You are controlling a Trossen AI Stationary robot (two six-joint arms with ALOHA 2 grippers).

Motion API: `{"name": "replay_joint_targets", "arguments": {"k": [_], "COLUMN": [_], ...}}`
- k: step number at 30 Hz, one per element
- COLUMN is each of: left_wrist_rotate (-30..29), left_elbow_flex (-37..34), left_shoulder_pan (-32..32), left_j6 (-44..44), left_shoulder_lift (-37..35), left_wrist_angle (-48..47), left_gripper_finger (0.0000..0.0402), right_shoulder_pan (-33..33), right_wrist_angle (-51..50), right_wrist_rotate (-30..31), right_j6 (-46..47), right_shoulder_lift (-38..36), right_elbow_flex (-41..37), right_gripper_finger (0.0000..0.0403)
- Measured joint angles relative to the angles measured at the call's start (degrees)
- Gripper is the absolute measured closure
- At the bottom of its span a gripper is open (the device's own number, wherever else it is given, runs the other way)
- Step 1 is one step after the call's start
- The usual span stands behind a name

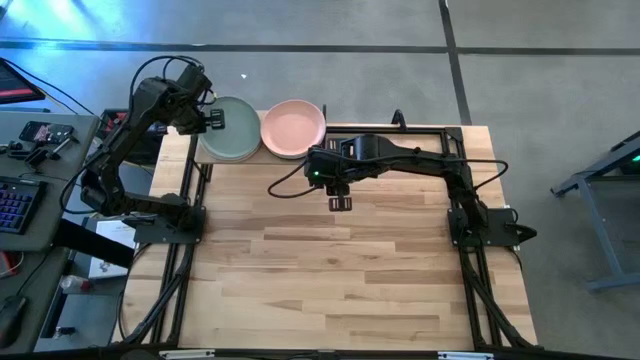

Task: Place and stack plates onto a shelf
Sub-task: Stack the light blue plate on top of the white plate on the shelf, then return to Home Position

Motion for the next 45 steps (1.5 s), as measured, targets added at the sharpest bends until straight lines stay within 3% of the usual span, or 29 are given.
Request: {"name": "replay_joint_targets", "arguments": {"k": [15, 27, 33, 36, 45], "left_wrist_rotate": [0.9, 0.9, 7.9, 11.5, 11.7], "left_elbow_flex": [0.0, 0.0, 0.0, 0.0, 0.0], "left_shoulder_pan": [0.2, 0.2, -0.1, -2.5, -16.1], "left_j6": [2.6, 3.5, 7.1, 9.2, 11.4], "left_shoulder_lift": [0.0, -1.0, -1.7, -2.3, -6.0], "left_wrist_angle": [0.0, -5.1, -4.3, -4.1, -0.9], "left_gripper_finger": [0.0348, 0.0341, 0.0341, 0.0341, 0.0341], "right_shoulder_pan": [0.0, 0.0, 0.0, 0.0, 0.2], "right_wrist_angle": [-0.1, -0.1, 0.8, 0.7, 0.7], "right_wrist_rotate": [0.0, -0.2, -0.2, -0.3, -3.5], "right_j6": [0.0, 0.0, 0.0, 0.6, 5.1], "right_shoulder_lift": [0.0, 0.0, 0.0, 0.0, 0.0], "right_elbow_flex": [0.0, 0.0, 0.0, 0.0, 0.0], "right_gripper_finger": [0.0247, 0.0247, 0.0247, 0.0247, 0.0247]}}
